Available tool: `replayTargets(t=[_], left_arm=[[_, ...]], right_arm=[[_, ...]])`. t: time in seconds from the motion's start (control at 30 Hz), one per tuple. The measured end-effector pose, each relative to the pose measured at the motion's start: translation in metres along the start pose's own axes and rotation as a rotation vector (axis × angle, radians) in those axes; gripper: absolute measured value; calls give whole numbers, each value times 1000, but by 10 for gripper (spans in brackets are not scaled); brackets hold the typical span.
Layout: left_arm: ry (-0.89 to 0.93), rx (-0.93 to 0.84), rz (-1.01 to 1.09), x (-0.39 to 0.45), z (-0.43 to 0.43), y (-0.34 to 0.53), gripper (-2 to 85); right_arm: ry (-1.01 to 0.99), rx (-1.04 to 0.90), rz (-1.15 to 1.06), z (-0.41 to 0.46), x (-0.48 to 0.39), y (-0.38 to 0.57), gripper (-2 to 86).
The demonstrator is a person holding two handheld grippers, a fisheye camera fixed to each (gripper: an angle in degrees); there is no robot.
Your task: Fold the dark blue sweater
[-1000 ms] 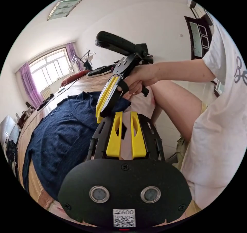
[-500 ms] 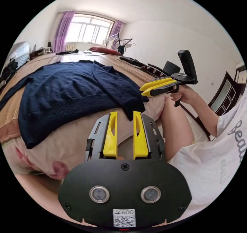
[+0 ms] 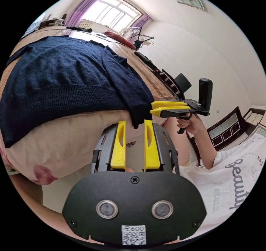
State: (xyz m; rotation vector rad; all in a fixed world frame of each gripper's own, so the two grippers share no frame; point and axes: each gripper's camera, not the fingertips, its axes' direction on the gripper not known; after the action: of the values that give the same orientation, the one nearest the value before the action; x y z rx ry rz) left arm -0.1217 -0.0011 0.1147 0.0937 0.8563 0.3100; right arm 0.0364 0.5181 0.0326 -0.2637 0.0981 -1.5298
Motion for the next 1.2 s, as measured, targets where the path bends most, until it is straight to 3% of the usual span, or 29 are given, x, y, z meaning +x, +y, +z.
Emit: replayTargets(t=[0.23,0.4,0.5,0.57,0.63,0.8,0.97,1.2], left_arm=[[93,60,-42,-34,-5,-9,22],[214,105,-113,-55,-29,-26,15],[308,80,-263,-80,-32,-39,14],[380,90,-313,-91,-32,-45,13],[399,98,-351,-97,-32,-50,13],[394,72,-363,-101,-27,-69,11],[415,98,-386,-109,-30,-84,10],[289,36,-343,-115,-19,-112,13]], right_arm=[[-12,35,-35,0,-33,27,71],[151,122,-136,4,-89,52,110],[406,193,-176,13,-134,59,133],[693,321,-322,23,-186,67,142],[771,340,-426,38,-216,66,138],[847,228,-495,79,-244,46,114],[857,194,-480,69,-233,37,7],[856,129,-536,49,-213,41,-5]])
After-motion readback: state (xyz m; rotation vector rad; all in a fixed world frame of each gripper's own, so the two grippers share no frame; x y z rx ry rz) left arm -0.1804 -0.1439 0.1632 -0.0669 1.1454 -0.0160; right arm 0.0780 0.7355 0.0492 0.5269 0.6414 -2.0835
